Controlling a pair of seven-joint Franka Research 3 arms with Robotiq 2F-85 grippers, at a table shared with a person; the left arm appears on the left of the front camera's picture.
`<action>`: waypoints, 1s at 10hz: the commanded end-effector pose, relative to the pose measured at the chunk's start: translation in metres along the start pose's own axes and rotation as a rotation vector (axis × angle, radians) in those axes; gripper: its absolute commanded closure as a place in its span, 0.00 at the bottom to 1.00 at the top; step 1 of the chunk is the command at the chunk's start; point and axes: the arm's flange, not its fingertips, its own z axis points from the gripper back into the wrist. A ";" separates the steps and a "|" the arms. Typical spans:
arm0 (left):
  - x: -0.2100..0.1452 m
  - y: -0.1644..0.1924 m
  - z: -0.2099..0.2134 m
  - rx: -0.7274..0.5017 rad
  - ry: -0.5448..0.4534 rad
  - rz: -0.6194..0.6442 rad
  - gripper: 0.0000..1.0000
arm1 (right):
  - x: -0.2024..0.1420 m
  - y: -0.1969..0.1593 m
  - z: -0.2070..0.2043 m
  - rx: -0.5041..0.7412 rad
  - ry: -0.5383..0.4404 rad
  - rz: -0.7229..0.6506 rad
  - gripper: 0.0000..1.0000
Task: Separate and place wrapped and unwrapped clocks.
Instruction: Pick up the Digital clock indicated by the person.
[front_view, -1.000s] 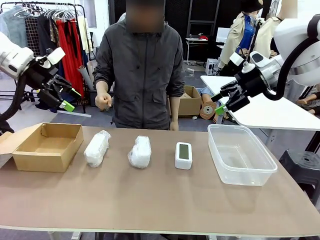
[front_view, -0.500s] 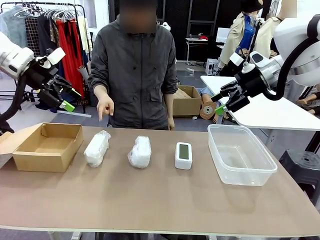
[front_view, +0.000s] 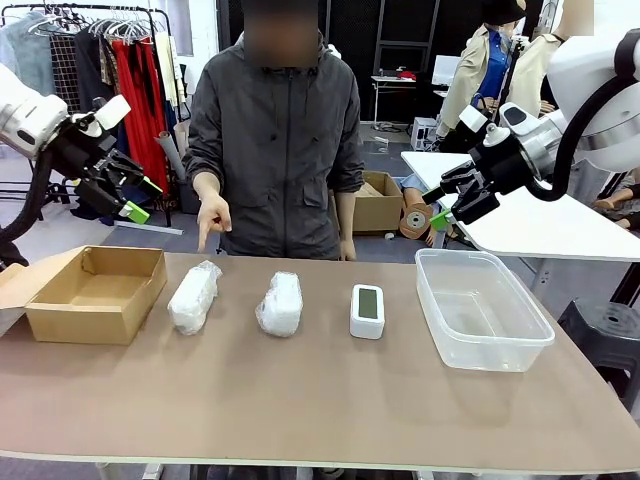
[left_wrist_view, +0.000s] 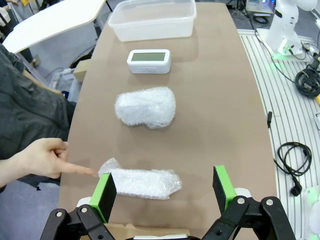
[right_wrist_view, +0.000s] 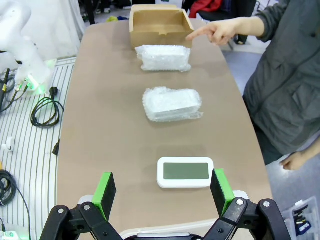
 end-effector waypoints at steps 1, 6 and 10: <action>0.000 0.000 0.001 -0.003 -0.003 0.001 0.00 | 0.002 0.001 0.002 -0.003 -0.004 0.006 0.00; 0.000 0.000 0.001 -0.003 -0.003 0.001 0.00 | 0.002 0.001 0.002 -0.003 -0.004 0.006 0.00; 0.000 0.000 0.001 -0.003 -0.003 0.001 0.00 | 0.002 0.001 0.002 -0.003 -0.004 0.006 0.00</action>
